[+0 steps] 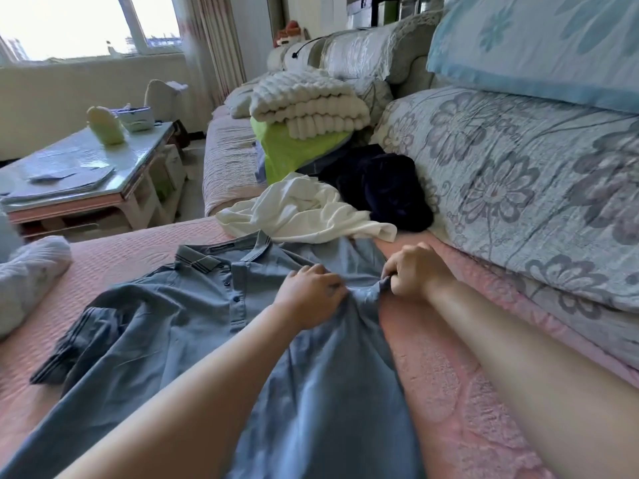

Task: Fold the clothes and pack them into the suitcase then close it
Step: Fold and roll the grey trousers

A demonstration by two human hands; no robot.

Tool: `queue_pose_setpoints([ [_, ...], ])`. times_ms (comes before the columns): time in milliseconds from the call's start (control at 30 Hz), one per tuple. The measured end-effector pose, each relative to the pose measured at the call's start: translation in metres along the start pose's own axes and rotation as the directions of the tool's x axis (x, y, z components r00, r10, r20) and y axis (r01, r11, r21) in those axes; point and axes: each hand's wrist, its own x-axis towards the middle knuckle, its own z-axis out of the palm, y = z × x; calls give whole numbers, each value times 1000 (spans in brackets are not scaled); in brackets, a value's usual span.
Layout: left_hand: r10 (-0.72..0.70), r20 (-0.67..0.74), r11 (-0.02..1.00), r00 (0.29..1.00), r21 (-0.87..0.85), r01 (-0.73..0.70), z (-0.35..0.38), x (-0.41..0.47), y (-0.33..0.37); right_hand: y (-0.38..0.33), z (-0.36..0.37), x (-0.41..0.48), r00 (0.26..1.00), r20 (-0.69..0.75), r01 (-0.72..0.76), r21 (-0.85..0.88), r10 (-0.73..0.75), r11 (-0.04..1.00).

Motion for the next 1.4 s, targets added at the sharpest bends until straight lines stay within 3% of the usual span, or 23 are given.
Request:
queue_pose_setpoints([
  [133,-81,-110,993,991,-90,72,-6,25,0,3,-1,12,964,-203,-110,278,171,954],
  [233,-44,-172,996,984,-82,30,-1,48,-6,0,9,35,932,-281,-128,340,230,932],
  [333,-7,-79,996,997,-94,0,14,77,-17,-4,25,59,969,-106,-187,270,222,945],
  [433,-35,71,999,997,41,32,13,93,-22,-10,37,72,970,93,-233,107,223,967],
  [567,-135,97,991,986,36,132,10,110,-26,-16,33,81,955,172,-267,142,242,953],
  [667,-144,37,986,989,88,140,3,111,-21,-11,30,76,957,-53,-270,183,284,945],
  [767,-196,-178,980,964,-47,191,-4,109,-16,-6,27,68,883,-308,-318,160,353,935],
  [833,-250,-316,951,915,-256,171,-1,108,-17,-9,23,65,878,-298,-406,-48,375,913],
  [867,-229,-315,946,921,-294,135,3,105,-18,-11,22,64,887,-268,-429,-171,377,887],
  [933,-75,-188,972,979,-231,30,15,96,-20,-16,21,62,925,-270,-344,-288,268,894],
  [1033,52,-75,979,996,-191,-65,23,77,-26,-26,28,65,978,-203,14,-158,-46,987],
  [1100,47,-124,975,991,-210,-72,20,66,-37,-41,33,66,998,57,42,-45,-39,998],
  [1167,-9,-164,988,986,-153,-16,13,54,-54,-56,36,68,974,212,-34,-187,74,982],
  [1267,-108,-172,993,979,20,113,-3,30,-84,-82,25,68,980,170,-23,-405,100,914],
  [1400,-226,-190,967,955,74,243,-24,-13,-125,-132,18,76,997,50,75,-283,-64,956],
])
